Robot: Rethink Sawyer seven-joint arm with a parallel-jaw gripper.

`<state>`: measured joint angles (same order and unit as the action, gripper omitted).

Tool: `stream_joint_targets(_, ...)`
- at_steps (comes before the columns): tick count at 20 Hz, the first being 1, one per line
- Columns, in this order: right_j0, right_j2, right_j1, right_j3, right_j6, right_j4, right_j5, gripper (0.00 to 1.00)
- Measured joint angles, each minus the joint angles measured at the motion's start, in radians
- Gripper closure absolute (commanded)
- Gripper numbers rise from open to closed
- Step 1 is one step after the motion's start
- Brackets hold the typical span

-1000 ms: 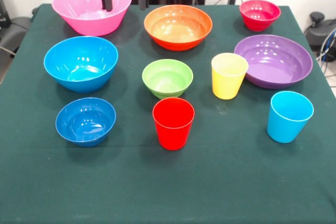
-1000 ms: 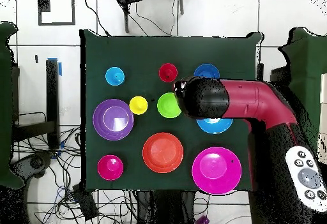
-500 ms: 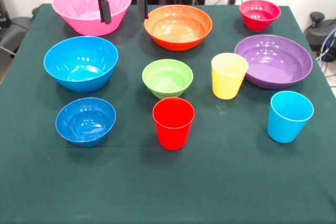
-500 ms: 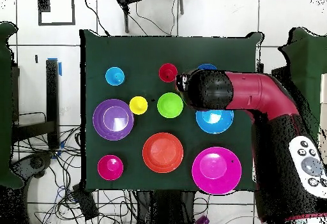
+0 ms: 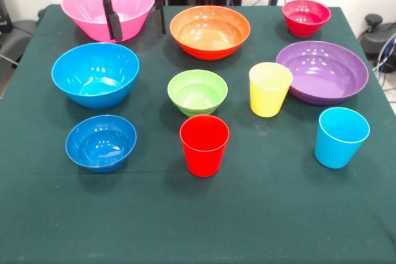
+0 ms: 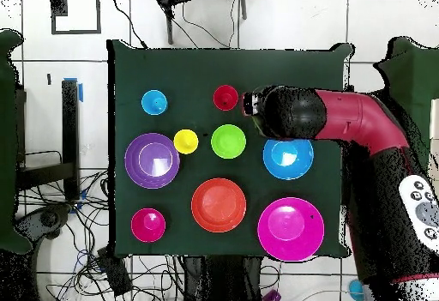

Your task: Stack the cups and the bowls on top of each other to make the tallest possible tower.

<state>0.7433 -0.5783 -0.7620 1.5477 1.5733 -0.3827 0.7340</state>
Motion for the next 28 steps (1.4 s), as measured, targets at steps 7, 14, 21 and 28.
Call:
stream_joint_targets(7,0.014,-0.021,0.033,-0.032,-0.003,0.000,0.005,0.00)
stream_joint_targets(14,0.033,-0.050,0.051,-0.046,-0.032,-0.051,0.005,0.00)
stream_joint_targets(21,0.053,-0.066,0.067,-0.046,-0.067,-0.097,0.005,0.00)
stream_joint_targets(28,0.058,-0.074,0.071,-0.047,-0.084,-0.129,0.008,0.00)
